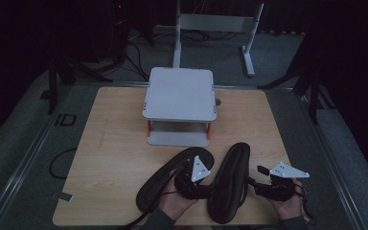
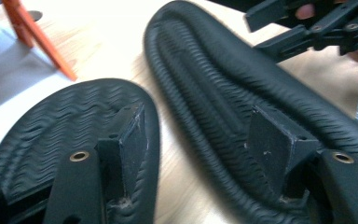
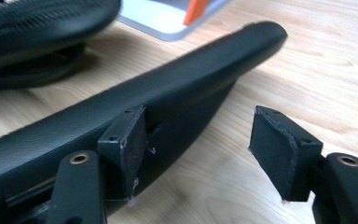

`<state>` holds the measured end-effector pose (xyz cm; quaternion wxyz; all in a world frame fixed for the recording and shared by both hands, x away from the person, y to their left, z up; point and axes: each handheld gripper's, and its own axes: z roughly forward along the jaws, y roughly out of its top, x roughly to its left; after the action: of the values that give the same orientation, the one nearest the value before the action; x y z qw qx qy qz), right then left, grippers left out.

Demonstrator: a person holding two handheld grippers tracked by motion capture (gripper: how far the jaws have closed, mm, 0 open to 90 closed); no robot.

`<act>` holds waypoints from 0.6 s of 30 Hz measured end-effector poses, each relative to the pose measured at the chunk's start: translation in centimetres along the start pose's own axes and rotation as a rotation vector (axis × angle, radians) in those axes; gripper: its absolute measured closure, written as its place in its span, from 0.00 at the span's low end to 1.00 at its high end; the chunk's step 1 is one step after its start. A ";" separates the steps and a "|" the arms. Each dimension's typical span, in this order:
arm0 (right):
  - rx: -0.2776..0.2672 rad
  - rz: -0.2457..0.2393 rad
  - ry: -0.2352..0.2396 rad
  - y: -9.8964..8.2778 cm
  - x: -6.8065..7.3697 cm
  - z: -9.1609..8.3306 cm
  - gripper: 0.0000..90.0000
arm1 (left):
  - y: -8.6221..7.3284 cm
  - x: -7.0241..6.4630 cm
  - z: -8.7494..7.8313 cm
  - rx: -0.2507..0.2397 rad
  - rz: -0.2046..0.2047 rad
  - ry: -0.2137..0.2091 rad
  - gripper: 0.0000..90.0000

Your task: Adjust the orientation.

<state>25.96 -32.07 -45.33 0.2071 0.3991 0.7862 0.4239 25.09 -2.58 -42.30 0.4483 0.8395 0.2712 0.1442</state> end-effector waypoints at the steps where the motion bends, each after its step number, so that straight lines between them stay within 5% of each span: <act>1: 0.000 0.000 0.009 0.1 0.2 0.1 0.40 | 0.1 -0.2 0.1 0.002 -0.002 -0.010 0.41; 11: 0.002 -0.052 0.047 1.6 2.1 1.8 0.40 | 0.0 -2.7 1.0 0.012 0.020 -0.074 0.32; 18: -0.007 -0.056 0.060 2.1 2.6 2.3 0.40 | -0.7 -4.0 2.6 0.104 0.084 -0.038 0.19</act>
<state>26.91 -28.17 -44.87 0.1963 0.3632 0.8016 0.4323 22.92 -6.35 -44.33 0.4028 0.8747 0.2344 0.1329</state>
